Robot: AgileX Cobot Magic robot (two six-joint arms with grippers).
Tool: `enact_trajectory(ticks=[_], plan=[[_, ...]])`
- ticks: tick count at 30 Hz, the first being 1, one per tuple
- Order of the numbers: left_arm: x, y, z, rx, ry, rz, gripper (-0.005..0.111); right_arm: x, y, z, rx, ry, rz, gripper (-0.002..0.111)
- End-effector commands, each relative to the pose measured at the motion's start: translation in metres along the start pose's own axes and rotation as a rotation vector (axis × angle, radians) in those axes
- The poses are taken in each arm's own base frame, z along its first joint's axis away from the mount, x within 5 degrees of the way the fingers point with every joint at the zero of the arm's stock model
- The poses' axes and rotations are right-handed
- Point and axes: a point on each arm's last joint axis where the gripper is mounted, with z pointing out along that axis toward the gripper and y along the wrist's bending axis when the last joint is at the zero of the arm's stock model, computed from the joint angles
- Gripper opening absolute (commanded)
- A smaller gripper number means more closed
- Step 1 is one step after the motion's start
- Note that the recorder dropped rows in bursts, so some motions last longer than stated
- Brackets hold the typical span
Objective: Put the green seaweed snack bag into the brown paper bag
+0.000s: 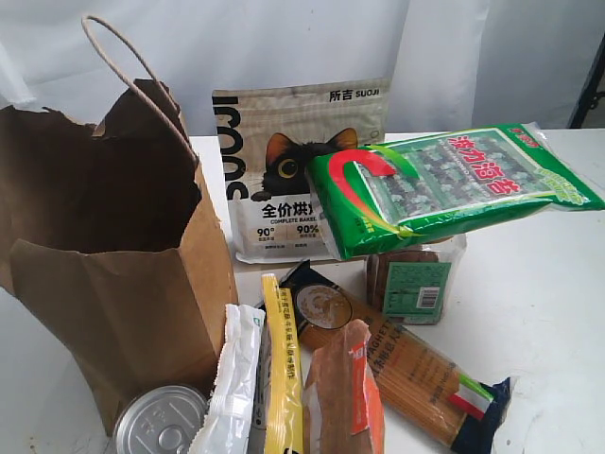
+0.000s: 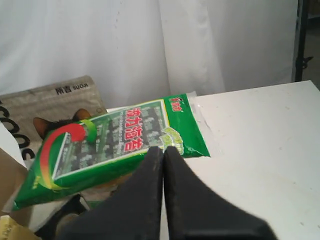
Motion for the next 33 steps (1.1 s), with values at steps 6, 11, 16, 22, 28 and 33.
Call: enact_trajectory(ticks=[6,11,16,22,28,33], plan=[[0.001,0.0,0.0,0.006,-0.009,-0.001,0.001,-0.012,0.002,0.0,-0.015,-0.087,0.123,0.0],[0.001,0.0,0.0,0.006,-0.009,-0.001,0.001,-0.008,-0.002,0.021,0.011,0.029,0.261,0.0],[0.001,0.0,0.0,0.006,-0.009,-0.001,0.001,-0.008,-0.007,0.052,0.069,0.164,0.26,0.0],[0.001,0.0,0.0,0.006,-0.009,-0.001,0.001,-0.028,-0.008,0.082,0.113,0.314,0.243,0.0],[0.001,0.0,0.0,0.006,-0.009,-0.001,0.001,-0.052,-0.01,0.101,0.155,0.427,0.162,0.0],[0.001,0.0,0.0,0.006,-0.009,-0.001,0.001,-0.062,-0.01,0.118,0.162,0.46,0.16,0.0]])
